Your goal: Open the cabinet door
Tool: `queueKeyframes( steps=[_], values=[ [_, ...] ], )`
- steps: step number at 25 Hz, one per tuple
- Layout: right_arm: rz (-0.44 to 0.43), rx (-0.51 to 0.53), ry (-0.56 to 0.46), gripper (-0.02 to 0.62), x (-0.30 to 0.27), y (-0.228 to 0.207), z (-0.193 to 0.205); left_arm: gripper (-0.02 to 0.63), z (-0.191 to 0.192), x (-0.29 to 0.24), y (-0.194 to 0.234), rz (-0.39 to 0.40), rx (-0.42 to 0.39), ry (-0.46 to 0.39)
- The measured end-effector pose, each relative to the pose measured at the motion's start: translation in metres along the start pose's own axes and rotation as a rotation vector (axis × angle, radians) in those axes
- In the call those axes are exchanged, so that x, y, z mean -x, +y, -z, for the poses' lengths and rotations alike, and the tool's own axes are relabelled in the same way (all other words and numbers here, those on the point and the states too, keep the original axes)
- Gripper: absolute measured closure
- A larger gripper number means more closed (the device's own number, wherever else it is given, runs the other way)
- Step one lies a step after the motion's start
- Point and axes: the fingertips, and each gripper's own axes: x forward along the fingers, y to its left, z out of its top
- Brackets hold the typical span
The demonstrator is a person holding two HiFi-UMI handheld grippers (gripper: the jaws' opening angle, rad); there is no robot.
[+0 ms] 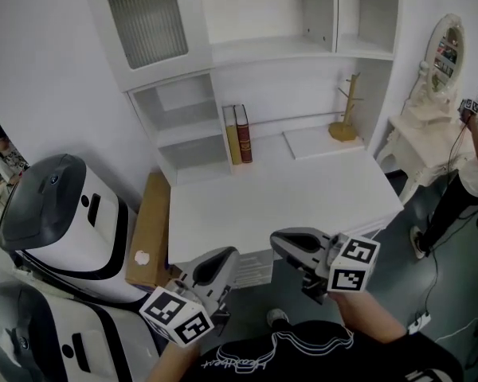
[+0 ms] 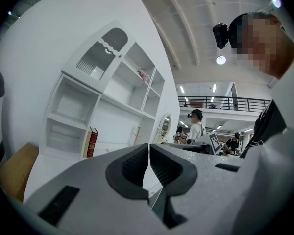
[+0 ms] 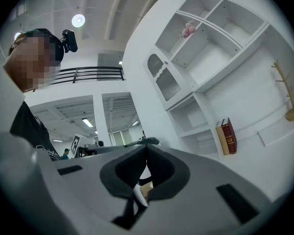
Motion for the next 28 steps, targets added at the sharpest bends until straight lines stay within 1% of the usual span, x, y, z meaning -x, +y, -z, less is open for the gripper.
queueKeyframes(
  steps=[2, 5, 8, 13, 19, 21, 23, 28],
  values=[
    [-0.007, 0.008, 0.001, 0.591, -0.006, -0.021, -0.010, 0.603, -0.005, -0.020, 0.017, -0.028, -0.016, 0.008],
    [-0.018, 0.023, 0.007, 0.591, -0.015, -0.050, -0.023, 0.601, -0.010, -0.048, 0.045, -0.068, -0.004, 0.008],
    [-0.025, 0.039, 0.019, 0.591, -0.019, -0.077, -0.035, 0.601, -0.021, -0.073, 0.061, -0.082, -0.007, -0.001],
    [-0.049, 0.055, 0.026, 0.591, -0.022, -0.109, -0.058, 0.599, -0.055, -0.108, 0.070, -0.088, -0.079, -0.040],
    [-0.092, 0.122, 0.021, 0.591, -0.032, -0.118, -0.085, 0.571, -0.105, -0.125, 0.075, -0.083, -0.183, -0.093],
    [-0.111, 0.138, 0.021, 0.591, -0.036, -0.117, -0.090, 0.537, -0.123, -0.128, 0.079, -0.082, -0.222, -0.105],
    [-0.120, 0.145, 0.031, 0.591, -0.040, -0.118, -0.091, 0.488, -0.140, -0.132, 0.085, -0.090, -0.274, -0.115],
    [-0.102, 0.151, 0.039, 0.591, -0.055, -0.135, -0.098, 0.409, -0.193, -0.142, 0.110, -0.124, -0.392, -0.174]
  ],
)
